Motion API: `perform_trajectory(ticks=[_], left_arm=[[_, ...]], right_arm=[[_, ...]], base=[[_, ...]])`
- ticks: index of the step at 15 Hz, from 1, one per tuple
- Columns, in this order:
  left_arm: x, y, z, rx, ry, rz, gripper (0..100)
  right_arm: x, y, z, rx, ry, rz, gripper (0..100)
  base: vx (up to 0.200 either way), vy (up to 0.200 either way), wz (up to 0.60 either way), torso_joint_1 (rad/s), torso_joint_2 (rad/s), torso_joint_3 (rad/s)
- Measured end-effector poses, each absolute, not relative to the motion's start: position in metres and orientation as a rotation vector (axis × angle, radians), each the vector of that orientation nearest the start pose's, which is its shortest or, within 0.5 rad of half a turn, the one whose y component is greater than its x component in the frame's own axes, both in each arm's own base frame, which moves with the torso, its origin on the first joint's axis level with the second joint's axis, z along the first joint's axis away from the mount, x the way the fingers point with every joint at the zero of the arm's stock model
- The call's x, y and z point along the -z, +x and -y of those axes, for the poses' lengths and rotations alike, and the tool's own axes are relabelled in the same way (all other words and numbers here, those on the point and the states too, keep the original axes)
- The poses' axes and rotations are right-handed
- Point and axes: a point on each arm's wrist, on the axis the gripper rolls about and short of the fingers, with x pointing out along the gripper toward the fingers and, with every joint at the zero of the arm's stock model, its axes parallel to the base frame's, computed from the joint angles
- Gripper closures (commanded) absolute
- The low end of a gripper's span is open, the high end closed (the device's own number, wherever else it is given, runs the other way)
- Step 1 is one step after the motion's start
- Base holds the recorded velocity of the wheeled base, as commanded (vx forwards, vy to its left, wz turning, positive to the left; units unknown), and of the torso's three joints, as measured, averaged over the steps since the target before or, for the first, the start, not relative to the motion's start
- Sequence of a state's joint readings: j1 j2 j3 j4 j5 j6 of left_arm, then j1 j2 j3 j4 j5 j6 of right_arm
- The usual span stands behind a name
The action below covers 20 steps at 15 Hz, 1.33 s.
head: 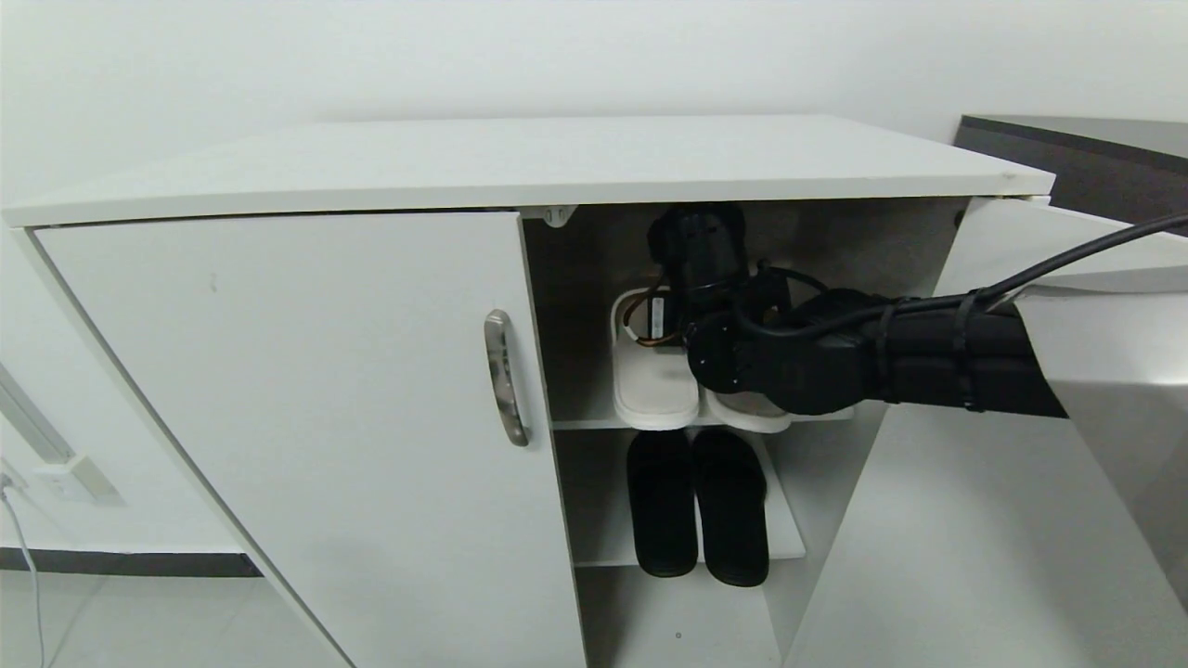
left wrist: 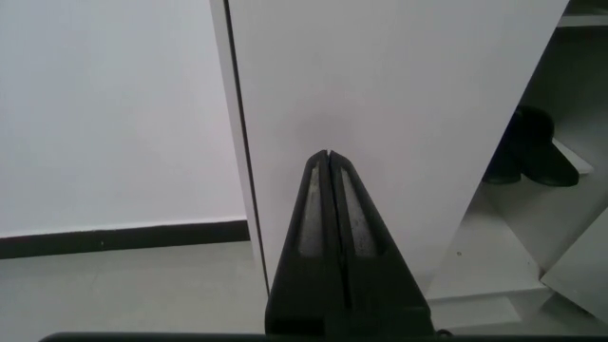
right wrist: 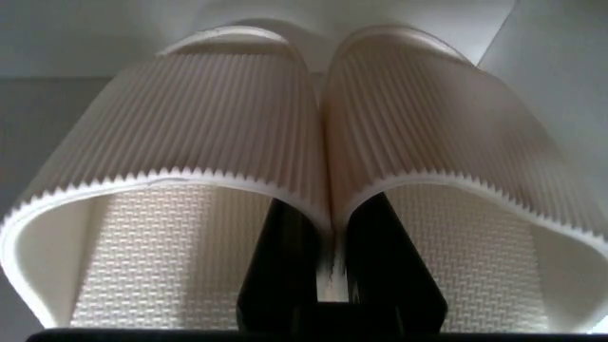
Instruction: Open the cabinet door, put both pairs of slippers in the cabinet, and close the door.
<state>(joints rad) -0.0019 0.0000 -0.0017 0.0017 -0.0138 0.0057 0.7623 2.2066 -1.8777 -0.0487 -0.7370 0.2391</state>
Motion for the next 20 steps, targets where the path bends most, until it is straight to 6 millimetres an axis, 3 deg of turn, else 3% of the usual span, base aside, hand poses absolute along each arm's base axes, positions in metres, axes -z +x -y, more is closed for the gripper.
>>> perform_trajectory(ticks=[6, 7, 13, 20], left_arm=[[-0.076, -0.023, 0.000, 0.016, 0.006, 0.000, 100], [-0.076, -0.023, 0.000, 0.015, 0.006, 0.000, 100], [-0.076, -0.023, 0.000, 0.015, 0.006, 0.000, 100], [-0.076, -0.023, 0.000, 0.015, 0.006, 0.000, 100]], right_arm=[[-0.220, 0.351, -0.307, 0.006, 0.028, -0.224, 100], [-0.219, 0.350, -0.307, 0.005, 0.024, -0.227, 0], [-0.213, 0.336, -0.305, -0.005, -0.014, -0.260, 0], [-0.219, 0.275, -0.294, -0.076, -0.062, -0.302, 0]], base=[[0.000, 0.000, 0.00, 0.000, 0.00, 0.000], [0.000, 0.000, 0.00, 0.000, 0.00, 0.000], [0.000, 0.000, 0.00, 0.000, 0.00, 0.000], [0.000, 0.000, 0.00, 0.000, 0.00, 0.000]])
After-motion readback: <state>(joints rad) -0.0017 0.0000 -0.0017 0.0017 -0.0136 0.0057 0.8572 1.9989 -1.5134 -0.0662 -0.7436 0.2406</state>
